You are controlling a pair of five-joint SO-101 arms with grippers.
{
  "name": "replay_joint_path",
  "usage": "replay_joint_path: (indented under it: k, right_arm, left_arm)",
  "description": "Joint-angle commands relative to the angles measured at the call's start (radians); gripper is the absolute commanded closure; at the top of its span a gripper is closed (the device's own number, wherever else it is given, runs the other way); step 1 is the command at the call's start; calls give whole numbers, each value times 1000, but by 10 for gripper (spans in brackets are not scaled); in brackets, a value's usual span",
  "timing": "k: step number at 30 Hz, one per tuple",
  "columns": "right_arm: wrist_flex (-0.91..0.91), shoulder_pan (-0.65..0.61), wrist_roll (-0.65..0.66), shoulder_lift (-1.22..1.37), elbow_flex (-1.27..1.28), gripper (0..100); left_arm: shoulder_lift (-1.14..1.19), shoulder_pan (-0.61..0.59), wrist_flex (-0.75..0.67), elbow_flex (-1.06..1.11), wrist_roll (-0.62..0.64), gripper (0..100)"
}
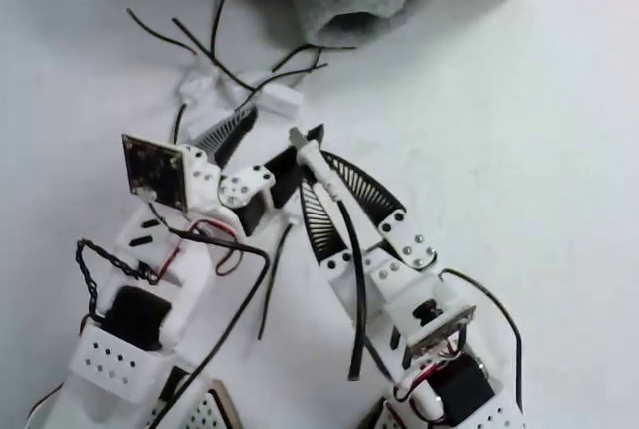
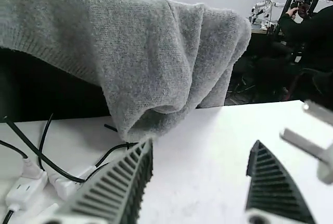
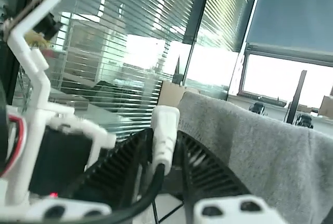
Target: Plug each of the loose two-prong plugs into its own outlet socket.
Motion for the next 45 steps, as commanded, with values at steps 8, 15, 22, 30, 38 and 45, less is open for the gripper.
replay_joint_path:
  k: [8, 15, 22, 30, 38, 45]
  right_arm:
    - [4, 76, 15, 177, -170, 981]
    - [226, 186, 18, 568, -463, 981]
    - [483, 199, 170, 963, -772, 981]
    - [782, 199, 192, 1471, -1155, 981]
    - [1027, 200, 262, 1886, -1565, 981]
    - [1107, 199, 393, 2023, -1649, 981]
  left_arm:
    - [-13, -96, -83, 189, 3, 713]
    - [-13, -340, -80, 316, 8, 713]
    - [-13, -433, -83, 419, 8, 713]
    - [-13, -426, -83, 422, 5, 713]
    - [-13, -426, -83, 422, 2, 713]
    - [-13, -426, -83, 423, 2, 713]
